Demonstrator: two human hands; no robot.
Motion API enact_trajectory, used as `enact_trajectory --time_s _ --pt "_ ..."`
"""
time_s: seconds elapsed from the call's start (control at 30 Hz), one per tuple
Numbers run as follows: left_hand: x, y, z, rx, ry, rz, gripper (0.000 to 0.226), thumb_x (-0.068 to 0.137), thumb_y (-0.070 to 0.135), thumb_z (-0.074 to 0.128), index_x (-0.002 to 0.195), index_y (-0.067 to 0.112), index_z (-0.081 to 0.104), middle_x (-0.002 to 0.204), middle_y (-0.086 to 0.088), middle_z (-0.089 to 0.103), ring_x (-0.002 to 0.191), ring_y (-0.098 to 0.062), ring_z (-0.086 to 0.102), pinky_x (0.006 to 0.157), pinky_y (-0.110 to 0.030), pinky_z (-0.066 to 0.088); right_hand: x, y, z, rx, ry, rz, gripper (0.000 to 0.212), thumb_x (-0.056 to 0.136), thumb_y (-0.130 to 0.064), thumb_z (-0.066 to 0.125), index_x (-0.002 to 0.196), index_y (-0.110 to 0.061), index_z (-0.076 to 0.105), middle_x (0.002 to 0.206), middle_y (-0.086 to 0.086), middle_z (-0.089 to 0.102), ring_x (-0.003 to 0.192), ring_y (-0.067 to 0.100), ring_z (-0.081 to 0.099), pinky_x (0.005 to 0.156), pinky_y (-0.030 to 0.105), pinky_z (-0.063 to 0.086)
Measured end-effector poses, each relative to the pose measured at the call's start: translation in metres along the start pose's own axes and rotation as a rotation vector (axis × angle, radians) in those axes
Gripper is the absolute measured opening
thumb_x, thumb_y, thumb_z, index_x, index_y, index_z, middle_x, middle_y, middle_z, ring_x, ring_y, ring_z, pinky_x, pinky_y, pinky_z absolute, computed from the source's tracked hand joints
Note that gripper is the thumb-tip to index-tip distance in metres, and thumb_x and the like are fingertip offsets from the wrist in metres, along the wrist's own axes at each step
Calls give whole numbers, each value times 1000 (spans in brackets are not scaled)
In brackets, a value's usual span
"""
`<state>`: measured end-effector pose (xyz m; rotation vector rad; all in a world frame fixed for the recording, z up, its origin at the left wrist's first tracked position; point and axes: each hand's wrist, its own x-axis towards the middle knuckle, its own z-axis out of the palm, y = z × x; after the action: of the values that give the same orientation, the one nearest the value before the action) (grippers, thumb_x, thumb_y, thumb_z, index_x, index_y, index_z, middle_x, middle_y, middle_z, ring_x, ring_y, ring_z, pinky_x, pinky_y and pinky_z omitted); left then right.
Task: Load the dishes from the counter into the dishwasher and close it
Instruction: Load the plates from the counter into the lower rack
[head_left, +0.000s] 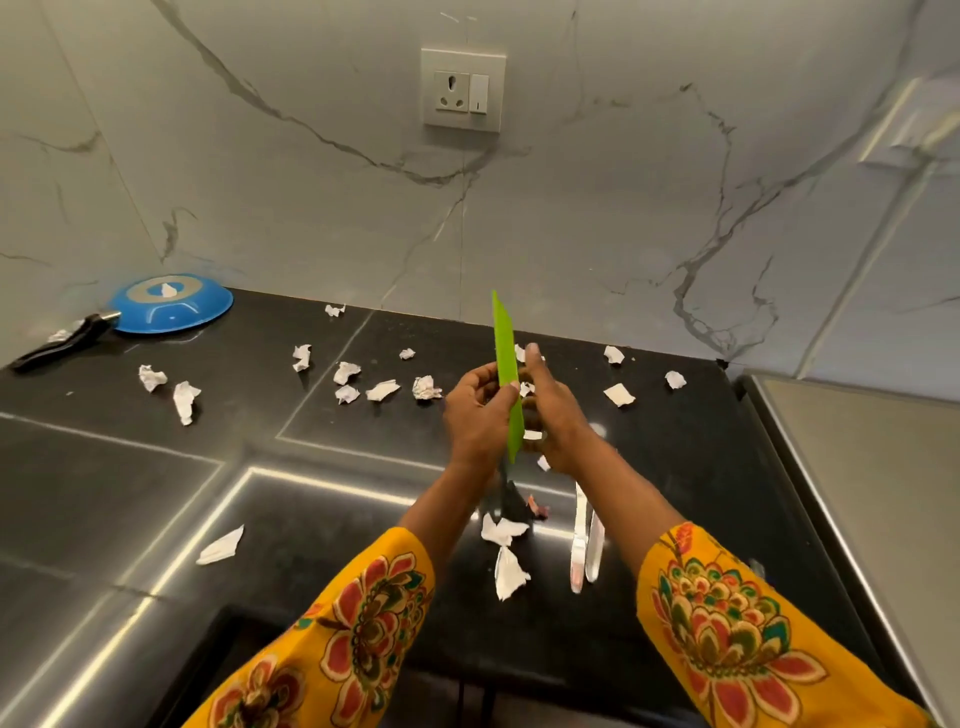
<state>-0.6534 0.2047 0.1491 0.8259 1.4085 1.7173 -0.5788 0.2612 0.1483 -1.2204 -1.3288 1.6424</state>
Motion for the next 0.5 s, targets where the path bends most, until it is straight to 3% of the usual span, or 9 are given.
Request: enact_trajectory --time_s 0.13,0.33,0.43,0.5 --pt "-57 0 -9 74 -100 43 29 89 5 60 119 5 60 102 -8 69 93 -21 68 85 -38 56 -50 11 -10 166 -17 22 68 84 -71 37 123 -18 56 105 15 63 93 28 63 70 38 53" --pt "-132 -13 -23 166 -305 31 32 85 7 66 117 7 64 102 -8 72 93 -21 70 85 -43 56 -121 46 -33 318 -48 102 70 81 -73 42 114 -13 57 81 13 68 70 26 69 71 46 54" --pt "-163 -19 -24 286 -387 55 37 80 16 73 116 12 67 101 -4 73 92 -16 70 87 -42 56 -156 61 -43 365 -55 129 64 83 -61 51 109 -4 63 90 15 69 73 25 68 71 39 57" --pt "-183 -20 -19 327 -462 43 38 78 17 75 115 11 67 100 -4 73 91 -15 70 87 -37 56 -178 65 -51 413 -51 115 45 89 -45 49 94 -4 67 80 13 71 62 22 68 63 31 55"
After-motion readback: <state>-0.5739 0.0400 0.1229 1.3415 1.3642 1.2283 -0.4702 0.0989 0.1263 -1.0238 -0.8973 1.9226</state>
